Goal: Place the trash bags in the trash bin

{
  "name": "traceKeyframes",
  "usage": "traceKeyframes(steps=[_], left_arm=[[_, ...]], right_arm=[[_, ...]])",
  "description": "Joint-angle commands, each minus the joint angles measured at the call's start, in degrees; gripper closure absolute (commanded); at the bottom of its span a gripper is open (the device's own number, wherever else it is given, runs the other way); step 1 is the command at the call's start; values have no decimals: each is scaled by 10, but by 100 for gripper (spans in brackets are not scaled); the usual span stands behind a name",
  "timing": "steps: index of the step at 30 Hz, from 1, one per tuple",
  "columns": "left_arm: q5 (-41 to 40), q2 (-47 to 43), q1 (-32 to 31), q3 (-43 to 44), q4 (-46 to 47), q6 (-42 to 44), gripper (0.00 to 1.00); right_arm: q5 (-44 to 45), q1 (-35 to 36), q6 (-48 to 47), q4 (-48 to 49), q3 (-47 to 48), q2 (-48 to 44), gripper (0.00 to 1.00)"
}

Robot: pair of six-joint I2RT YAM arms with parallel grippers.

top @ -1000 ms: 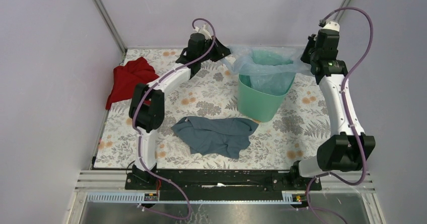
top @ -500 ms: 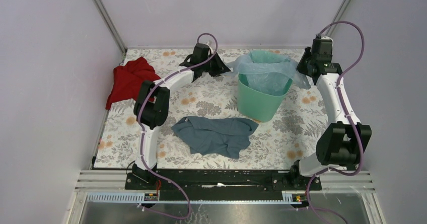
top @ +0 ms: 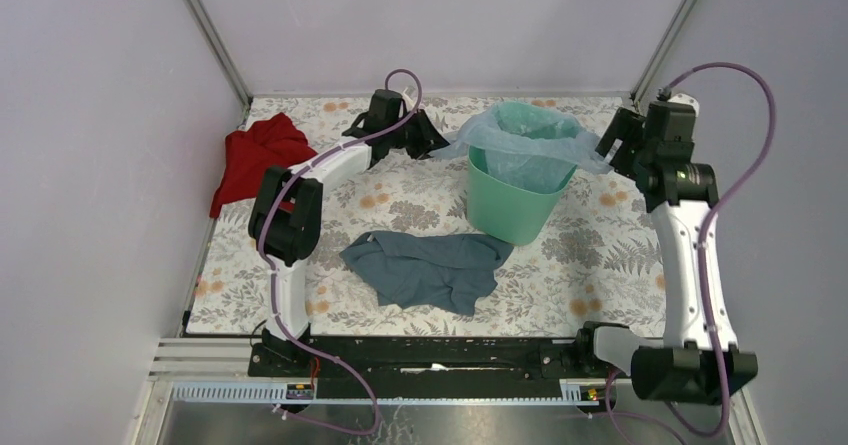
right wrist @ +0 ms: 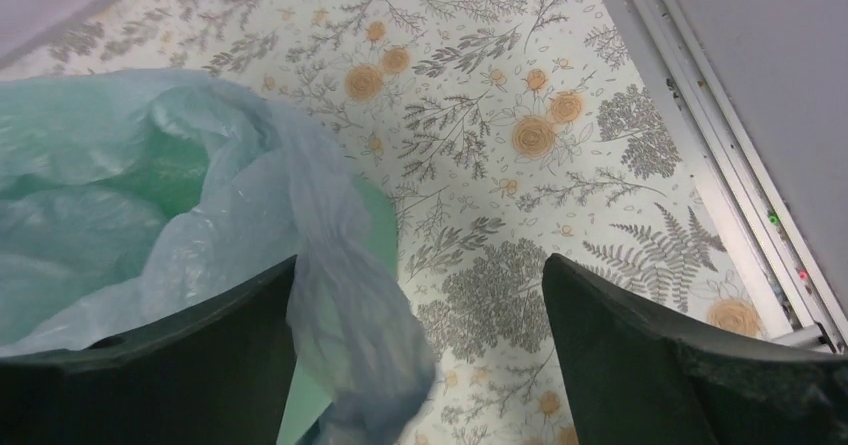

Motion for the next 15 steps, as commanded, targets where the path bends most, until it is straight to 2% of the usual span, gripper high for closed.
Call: traceKeyframes(steps=[1,5,10,12,15], left_arm=[[29,-27,4,-17,45,-12,80],[27,-33,4,-32,46,-14,78],[28,-43,4,-42,46,-14,73],[29,-48,4,-49,46,-12,70],[33,-54,4,-59,58,-11,64]], right_arm=[[15,-2,9,-62,28,-78,5],[-6,-2,79,-39,-15,-123,1],[-30,-2,179,26,-32,-138,0],[-36,-2,180,40,-25,-129,0],[-11,-2,133,3,10,-87,0]])
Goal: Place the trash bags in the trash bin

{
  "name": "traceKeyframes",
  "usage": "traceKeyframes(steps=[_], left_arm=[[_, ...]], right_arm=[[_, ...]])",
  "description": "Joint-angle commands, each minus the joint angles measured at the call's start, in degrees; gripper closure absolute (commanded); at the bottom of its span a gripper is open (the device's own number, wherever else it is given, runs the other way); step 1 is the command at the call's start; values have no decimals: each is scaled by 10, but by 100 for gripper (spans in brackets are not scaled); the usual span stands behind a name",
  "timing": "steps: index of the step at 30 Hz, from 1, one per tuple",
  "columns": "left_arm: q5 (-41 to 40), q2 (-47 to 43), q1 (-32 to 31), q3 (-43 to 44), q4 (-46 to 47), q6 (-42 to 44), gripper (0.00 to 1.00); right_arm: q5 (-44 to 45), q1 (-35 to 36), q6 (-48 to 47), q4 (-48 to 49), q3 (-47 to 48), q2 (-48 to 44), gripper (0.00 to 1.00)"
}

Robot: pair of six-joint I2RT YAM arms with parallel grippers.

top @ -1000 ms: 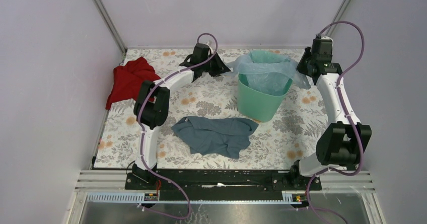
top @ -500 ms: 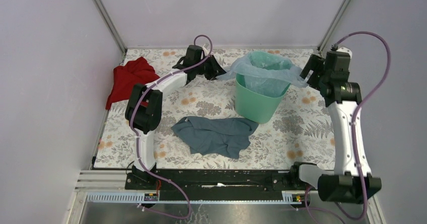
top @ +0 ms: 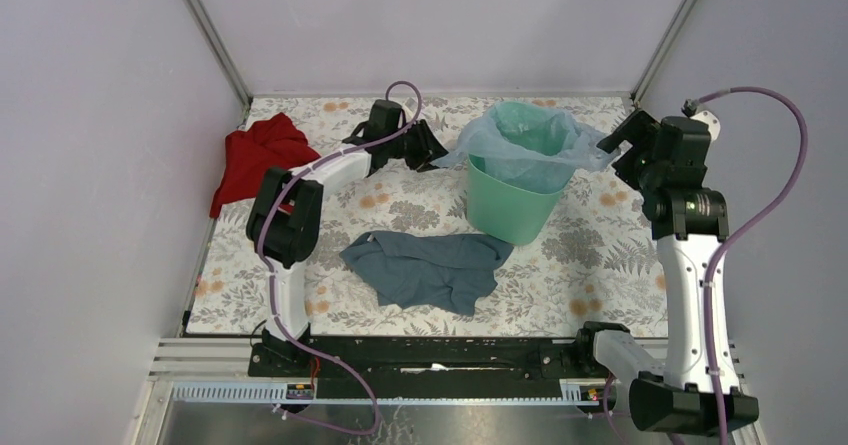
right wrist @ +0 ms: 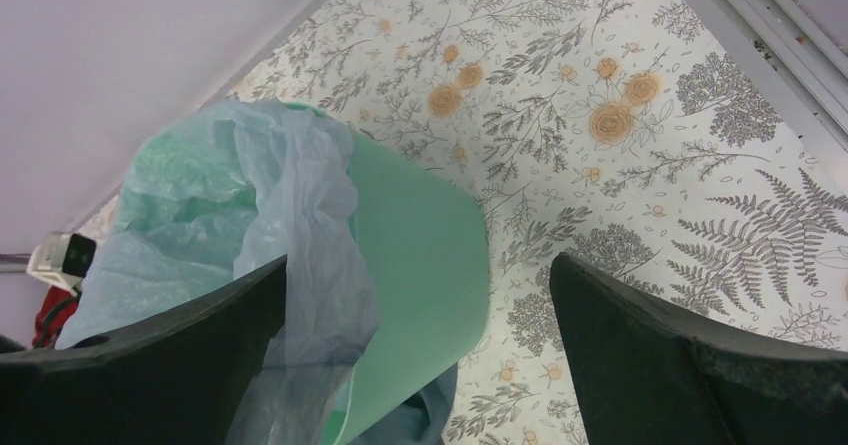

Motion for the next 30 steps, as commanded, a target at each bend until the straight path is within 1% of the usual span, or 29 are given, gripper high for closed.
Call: traceKeyframes(steps=[1,3,5,6,8,9,12,14,17,19,23,25,27,30], left_arm=[[16,-47,4,-11,40,3,63],[20,-51,4,-12,40,4,61],[19,-58,4,-12,41,5,59],[21,-61,4,-12,42,5,57],[26,-68,4,-10,42,6,51],[29,-71,4,-8,40,9,47],[20,-86,4,-1,30,27,37],[15,-94,4,-7,30,26,32],[21,-98,4,-19,40,17,32],[24,-100,3,-27,46,15,35],[24,-112,3,-45,57,10,39],[25,-120,2,-59,68,4,38],[27,-126,1,-66,72,3,38],[27,-135,0,-80,75,3,34]], right_arm=[[23,-1,-24,-6,39,46,0],[52,-1,-55,11,12,47,0],[56,-1,-71,43,-28,42,0],[46,-1,-76,58,-45,47,0],[25,-1,-80,62,-44,75,0],[31,-1,-79,52,-34,91,0],[100,0,-79,32,-11,112,0],[135,0,-89,72,-16,98,0],[139,0,-88,99,-5,85,0],[129,0,-81,125,-6,78,1],[122,0,-43,238,-68,49,1],[101,0,1,274,-93,42,1],[76,0,43,277,-90,41,0],[58,0,88,253,-69,34,0]])
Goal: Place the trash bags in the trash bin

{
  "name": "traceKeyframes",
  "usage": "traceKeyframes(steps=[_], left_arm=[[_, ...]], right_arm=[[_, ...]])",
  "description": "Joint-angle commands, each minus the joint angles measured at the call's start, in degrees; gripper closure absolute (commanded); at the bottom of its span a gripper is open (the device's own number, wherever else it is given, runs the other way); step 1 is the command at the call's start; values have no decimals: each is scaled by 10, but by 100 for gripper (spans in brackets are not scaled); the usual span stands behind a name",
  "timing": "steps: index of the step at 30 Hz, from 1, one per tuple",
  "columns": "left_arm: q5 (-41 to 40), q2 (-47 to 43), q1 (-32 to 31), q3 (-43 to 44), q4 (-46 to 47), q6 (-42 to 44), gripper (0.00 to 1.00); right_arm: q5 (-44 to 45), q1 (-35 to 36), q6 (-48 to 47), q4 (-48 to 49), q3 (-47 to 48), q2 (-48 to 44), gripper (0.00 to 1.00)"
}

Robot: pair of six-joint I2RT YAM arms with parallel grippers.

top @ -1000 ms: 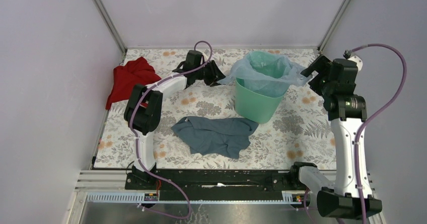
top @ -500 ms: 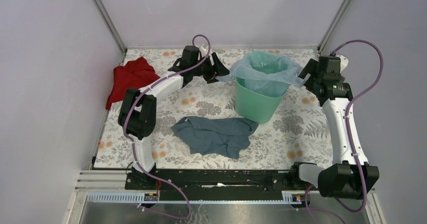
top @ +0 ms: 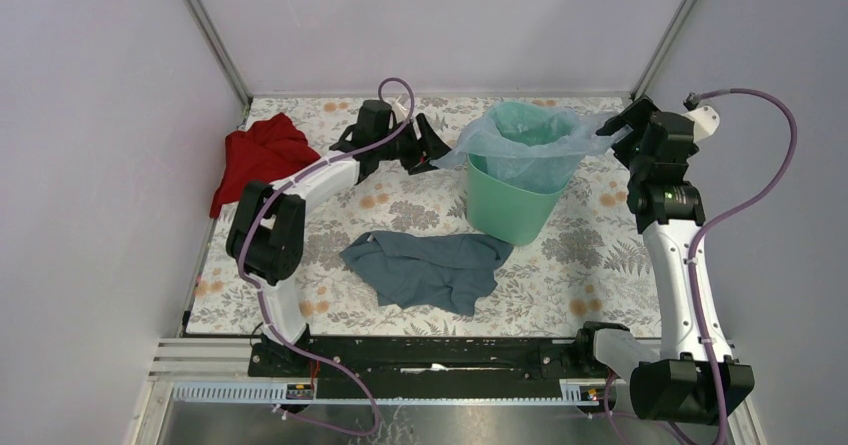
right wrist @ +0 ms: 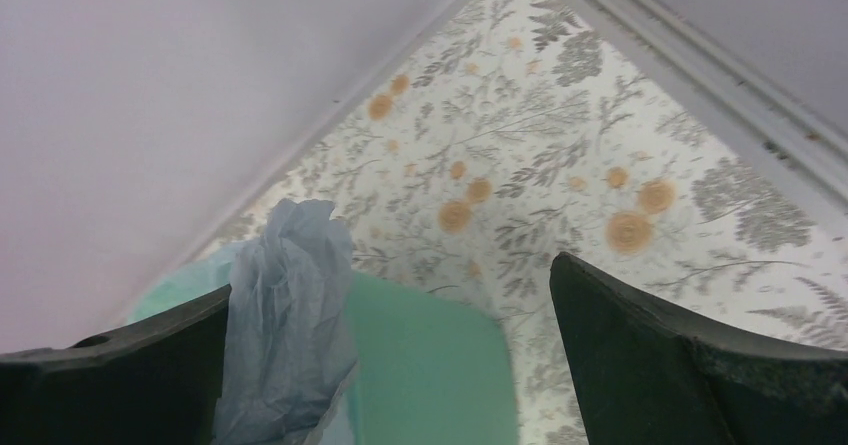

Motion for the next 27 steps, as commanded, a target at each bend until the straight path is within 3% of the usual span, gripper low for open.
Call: traceKeyframes(steps=[1,6,11,14,19,23,27], left_arm=[[11,-46,0,-16,44,-3,32],[21,-53,0,-33,72,-18,29],[22,-58,-4,-35,86,-25,27],[24,-60,-8,-37,87,-25,26],[19,-68,-8,-49,79,-19,27],[37,-65,-8,-45,76,-22,28],[29,-88,-8,-53,57,-3,20]], right_arm=[[-33,0,87,22,26,-14,0],[-13,0,74,-57,72,-21,0],[18,0,-6,53,25,-18,0],[-30,-1,27,38,50,-22,0],[-65,0,45,-140,149,-30,0],[-128,0,25,-208,132,-61,0],[-149,0,27,-230,102,-98,0]])
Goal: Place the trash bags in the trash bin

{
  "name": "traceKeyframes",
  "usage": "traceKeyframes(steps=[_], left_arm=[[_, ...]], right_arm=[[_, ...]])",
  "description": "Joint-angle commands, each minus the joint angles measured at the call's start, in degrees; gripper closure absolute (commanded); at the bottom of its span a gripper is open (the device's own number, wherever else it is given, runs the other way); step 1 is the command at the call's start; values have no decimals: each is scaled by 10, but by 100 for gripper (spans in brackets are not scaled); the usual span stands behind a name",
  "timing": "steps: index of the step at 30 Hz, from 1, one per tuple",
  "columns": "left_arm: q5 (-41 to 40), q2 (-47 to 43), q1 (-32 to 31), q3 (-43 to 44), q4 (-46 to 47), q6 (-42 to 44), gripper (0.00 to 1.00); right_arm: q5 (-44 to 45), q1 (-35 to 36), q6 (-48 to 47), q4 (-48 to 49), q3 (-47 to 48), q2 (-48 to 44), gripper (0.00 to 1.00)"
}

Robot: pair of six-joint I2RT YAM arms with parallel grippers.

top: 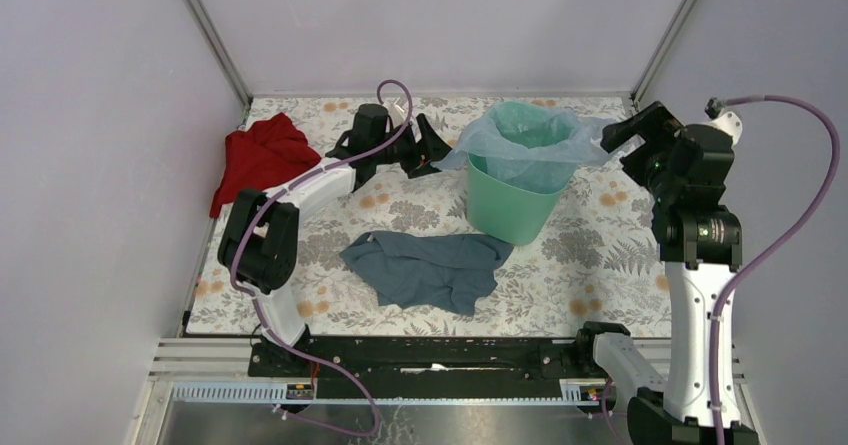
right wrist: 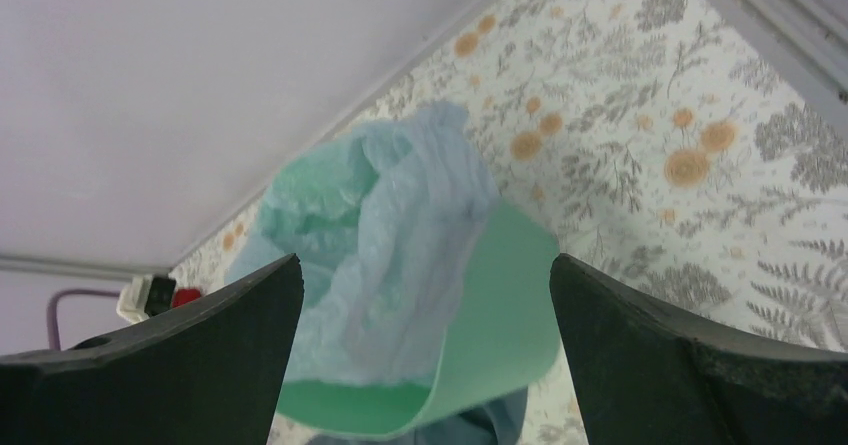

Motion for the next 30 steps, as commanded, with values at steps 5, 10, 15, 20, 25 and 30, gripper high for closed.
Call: traceKeyframes(steps=[5,10,15,20,25,30], left_arm=[[-4,-68,-1,-12,-14,29,20],[-7,-69,-1,-16,-12,24,38],[-3,-71,-1,-17,-22,32,65],[-2,-93,-2,-48,-42,58,87],[-16,-112,-2,-92,-56,79,91],[-26,-89,-7,-99,-45,71,94]], right_arm=[[-77,0,6,13,-96,-56,20],[-89,0,14,47,-133,-60,70],[-57,0,25,-5,-182,-107,96],[-54,0,53,-80,-221,-155,100],[3,0,84,-96,-279,-189,100],[47,0,103,-35,-346,-177,100]])
